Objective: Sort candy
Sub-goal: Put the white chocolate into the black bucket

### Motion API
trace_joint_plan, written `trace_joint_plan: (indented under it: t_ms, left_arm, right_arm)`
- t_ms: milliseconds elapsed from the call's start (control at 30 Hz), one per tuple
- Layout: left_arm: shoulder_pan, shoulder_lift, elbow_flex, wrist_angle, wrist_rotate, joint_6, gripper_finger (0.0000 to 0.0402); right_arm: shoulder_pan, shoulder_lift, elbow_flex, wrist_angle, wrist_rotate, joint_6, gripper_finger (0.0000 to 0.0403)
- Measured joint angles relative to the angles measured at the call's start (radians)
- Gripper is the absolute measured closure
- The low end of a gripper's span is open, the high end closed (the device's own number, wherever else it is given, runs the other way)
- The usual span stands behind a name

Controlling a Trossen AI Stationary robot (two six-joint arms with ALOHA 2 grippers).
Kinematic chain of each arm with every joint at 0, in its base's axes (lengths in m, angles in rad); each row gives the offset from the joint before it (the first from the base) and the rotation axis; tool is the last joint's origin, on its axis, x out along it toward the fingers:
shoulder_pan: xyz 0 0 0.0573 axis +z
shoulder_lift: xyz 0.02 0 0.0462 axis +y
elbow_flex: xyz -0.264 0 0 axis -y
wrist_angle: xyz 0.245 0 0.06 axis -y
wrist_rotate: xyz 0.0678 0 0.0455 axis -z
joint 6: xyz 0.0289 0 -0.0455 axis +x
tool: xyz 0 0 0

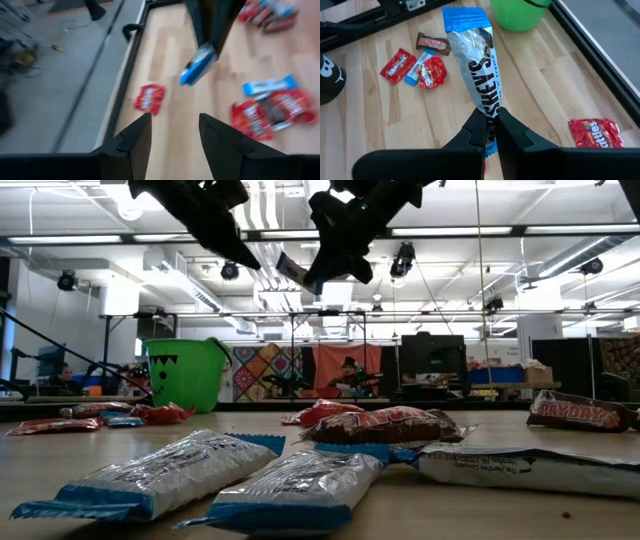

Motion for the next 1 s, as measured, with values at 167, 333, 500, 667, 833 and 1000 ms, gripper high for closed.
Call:
trace_joint_plan:
  t_ms: [167,333,500,667,833,1000]
  left_arm:
    - [-0.001,0.027,0.041,-0.044,-0.022,0.014,0.0253]
    - [-0.019,0.114,0.151,-0.160,-0.079,-0.001,0.0253]
    - [-0.040,0.228,0.298,-0.340,-0.145,-0.013,0.0253]
    - [-0.041,0.285,0.387,-0.441,-0.146,-0.047,0.0253]
    - [-0.071,0.278,0.424,-0.381,-0.094,-0.043,0.0253]
    - [-0.087,0.263,0.424,-0.363,-0.092,-0.026,0.0253]
  right_arm:
    - [0.000,0.000,0.000,0.008,-0.009,0.011,0.0390]
    - [0.000,0.000,0.000,0.028,-0.033,0.012,0.0390]
    - [0.000,0.000,0.000,0.034,-0.033,0.021,0.0390]
    - [0.000,0.000,0.000,0.026,-0.033,0.020,0.0390]
    - [-0.005,0.000,0.000,0.016,-0.033,0.009,0.0390]
    - [-0.014,0.000,0.000,0.012,-0.033,-0.010,0.0390]
